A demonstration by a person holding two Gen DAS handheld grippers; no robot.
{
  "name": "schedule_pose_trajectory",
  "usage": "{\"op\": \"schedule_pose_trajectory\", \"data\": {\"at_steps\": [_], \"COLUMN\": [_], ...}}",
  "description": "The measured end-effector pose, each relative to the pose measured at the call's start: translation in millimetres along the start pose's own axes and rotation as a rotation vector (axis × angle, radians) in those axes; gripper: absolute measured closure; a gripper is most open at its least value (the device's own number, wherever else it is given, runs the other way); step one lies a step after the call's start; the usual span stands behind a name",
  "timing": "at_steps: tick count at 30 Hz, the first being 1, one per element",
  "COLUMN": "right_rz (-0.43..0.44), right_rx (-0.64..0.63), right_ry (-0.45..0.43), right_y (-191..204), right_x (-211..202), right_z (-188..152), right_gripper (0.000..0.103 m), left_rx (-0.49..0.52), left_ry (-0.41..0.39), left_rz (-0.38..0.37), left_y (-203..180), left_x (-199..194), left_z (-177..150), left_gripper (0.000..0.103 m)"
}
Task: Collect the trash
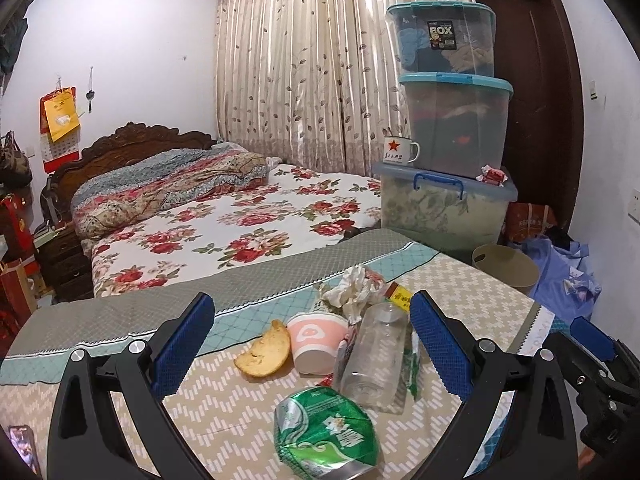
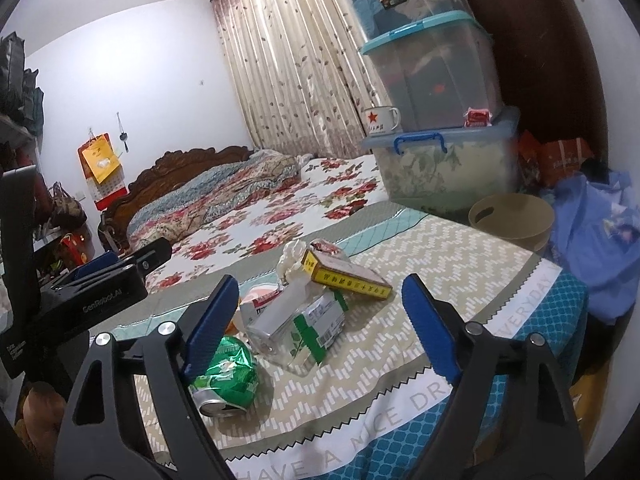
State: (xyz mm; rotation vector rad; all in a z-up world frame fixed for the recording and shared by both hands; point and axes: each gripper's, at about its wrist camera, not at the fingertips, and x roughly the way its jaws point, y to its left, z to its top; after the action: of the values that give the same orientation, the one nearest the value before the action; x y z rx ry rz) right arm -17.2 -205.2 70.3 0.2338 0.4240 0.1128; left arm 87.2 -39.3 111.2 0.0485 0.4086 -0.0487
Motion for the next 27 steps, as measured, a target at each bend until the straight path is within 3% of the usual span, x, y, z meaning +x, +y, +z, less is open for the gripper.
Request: {"op": "schedule_pose_trajectory", "data": {"at_steps": [27], "right_rz": [0.038], "right_rx": [0.049], "right_ry": [0.073], "right_y": [-4.3], "right_x": [18.4], "right_z": [-11.6], "right_gripper": [0.019], "left_rx": [-0.007], "left_ry": [0.077], "left_rz": [0.010], "left_y": [6.3], "left_x": [12.4], "left_z": [-14.4], "left_gripper": [0.009]}}
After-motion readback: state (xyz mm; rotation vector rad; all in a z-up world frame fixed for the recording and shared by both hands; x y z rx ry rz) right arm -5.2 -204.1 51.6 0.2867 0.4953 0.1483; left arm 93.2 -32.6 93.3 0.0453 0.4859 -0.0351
